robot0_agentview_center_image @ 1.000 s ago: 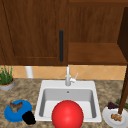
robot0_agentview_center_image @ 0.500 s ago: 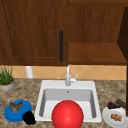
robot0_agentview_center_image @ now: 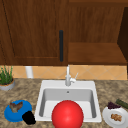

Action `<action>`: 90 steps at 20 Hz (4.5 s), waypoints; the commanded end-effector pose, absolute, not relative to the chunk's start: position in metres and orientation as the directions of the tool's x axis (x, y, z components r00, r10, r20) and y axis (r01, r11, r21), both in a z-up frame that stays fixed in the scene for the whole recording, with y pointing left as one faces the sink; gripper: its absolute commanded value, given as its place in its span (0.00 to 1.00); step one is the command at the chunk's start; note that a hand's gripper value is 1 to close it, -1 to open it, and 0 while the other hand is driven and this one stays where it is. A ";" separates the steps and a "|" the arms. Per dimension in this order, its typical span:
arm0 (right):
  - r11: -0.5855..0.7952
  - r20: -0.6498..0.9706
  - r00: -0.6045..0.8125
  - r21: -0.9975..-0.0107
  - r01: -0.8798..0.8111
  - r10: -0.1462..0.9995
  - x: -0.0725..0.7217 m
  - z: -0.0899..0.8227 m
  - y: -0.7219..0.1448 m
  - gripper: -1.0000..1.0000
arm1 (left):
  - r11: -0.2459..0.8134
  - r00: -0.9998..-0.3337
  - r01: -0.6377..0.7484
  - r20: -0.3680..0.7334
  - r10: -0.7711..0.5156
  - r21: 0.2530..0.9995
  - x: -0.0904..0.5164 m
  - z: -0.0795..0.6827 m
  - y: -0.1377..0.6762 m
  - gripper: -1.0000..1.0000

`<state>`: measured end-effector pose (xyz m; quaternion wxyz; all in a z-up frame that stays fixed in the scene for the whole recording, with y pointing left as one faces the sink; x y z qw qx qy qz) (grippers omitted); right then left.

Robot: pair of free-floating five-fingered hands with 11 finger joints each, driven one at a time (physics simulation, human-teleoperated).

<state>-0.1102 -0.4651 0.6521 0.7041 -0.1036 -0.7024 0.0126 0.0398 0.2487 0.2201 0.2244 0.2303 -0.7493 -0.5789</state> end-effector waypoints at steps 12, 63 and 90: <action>0.990 0.988 -0.062 -0.143 0.019 0.144 -0.098 0.639 -0.548 1.00 | 0.224 -0.793 -0.085 0.070 -0.605 0.971 0.040 0.220 0.249 0.50; 0.924 0.947 -0.229 -0.284 -0.257 0.227 -0.052 0.480 -0.721 0.00 | 0.224 -0.793 -0.085 0.070 -0.605 0.971 0.040 0.220 0.249 0.50; 0.756 0.870 -0.271 -0.492 -0.431 0.412 -0.006 0.348 -0.682 0.00 | 0.224 -0.793 -0.085 0.070 -0.605 0.971 0.040 0.220 0.249 0.50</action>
